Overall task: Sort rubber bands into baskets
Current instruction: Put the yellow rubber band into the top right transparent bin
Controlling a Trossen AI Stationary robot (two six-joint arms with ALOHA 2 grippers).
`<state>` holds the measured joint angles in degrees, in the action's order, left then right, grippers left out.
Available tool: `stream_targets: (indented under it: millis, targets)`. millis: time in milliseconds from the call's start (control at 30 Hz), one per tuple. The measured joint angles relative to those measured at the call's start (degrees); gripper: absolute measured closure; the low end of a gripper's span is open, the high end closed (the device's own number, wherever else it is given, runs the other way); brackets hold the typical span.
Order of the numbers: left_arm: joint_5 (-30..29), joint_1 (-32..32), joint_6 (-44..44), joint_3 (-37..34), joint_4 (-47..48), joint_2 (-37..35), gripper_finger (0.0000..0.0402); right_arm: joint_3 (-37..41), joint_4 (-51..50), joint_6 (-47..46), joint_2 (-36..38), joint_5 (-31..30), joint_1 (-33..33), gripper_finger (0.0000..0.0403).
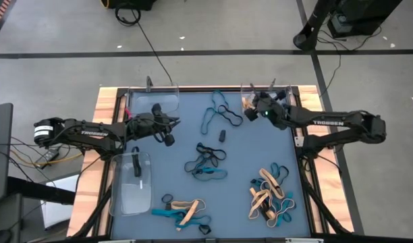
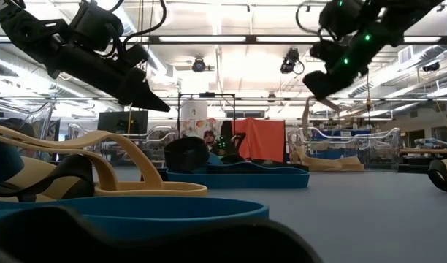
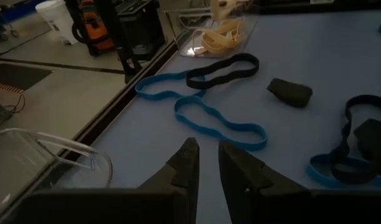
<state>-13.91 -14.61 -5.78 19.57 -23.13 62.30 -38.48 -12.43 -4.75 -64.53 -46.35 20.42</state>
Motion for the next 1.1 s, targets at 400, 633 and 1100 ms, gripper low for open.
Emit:
stream_targets:
  millis: [400, 633, 1100]
  targets:
    - [0.01, 0.0, -1.35, 0.0, -2.89, 0.0, 0.0337, 0.0, -4.27, -7.23, -3.09, 14.97, 12.59, 0.0366]
    - [-1.23, 0.0, -3.69, 0.0, -4.61, 0.0, 0.0337, 0.0, -3.84, -7.36, -4.79, 19.75, 15.94, 0.0306]
    - [-15.0, 0.28, 0.28, 0.0, -3.96, 0.0, 0.0337, 0.0, 4.29, -7.63, -2.85, 43.52, 4.05, 0.0248]
